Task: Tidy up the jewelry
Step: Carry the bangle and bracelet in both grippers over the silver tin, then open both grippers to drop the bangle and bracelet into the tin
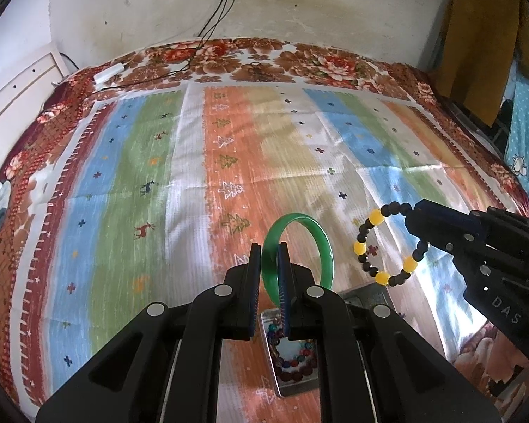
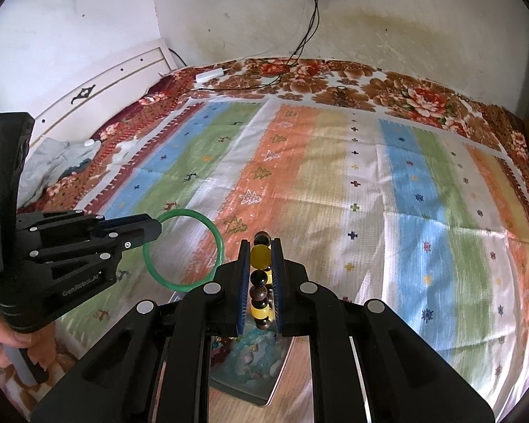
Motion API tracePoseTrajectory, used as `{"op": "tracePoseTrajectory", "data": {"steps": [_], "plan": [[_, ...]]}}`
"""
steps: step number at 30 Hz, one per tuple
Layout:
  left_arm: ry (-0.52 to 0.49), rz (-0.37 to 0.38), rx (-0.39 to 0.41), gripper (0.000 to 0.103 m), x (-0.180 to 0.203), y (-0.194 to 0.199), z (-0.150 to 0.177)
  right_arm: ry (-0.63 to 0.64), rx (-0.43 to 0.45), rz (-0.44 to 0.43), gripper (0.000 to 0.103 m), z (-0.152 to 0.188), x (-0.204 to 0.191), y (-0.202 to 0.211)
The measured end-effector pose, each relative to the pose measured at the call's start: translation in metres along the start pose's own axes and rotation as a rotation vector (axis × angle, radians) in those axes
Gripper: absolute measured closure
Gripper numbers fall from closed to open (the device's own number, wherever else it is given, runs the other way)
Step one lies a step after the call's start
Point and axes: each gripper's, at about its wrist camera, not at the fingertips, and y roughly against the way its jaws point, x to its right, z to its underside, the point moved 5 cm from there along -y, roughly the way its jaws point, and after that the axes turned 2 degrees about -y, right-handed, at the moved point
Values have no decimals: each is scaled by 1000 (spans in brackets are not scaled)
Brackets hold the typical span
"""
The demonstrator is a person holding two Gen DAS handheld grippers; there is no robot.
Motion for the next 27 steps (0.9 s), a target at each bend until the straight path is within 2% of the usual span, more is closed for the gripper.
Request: {"op": "tracePoseTrajectory", "data": {"steps": [19,23,25,26,27], "plan": [[-20,19,-36,93,13,8,33,-12,-45,-21,91,34,-11,7],[-3,64,-78,93,16,0,39,-27,-65,-25,90,37,-7,3],[-7,62,-77,93,16,-1,39,-34,-78,-44,90,40,-7,1],[-8,62,-75,90,16,-1,39,-37,-88,-58,90,42,-7,0],[-2,57,-74,78,14,-1,38,-45,-97,-69,78,44,-6,-1]]}}
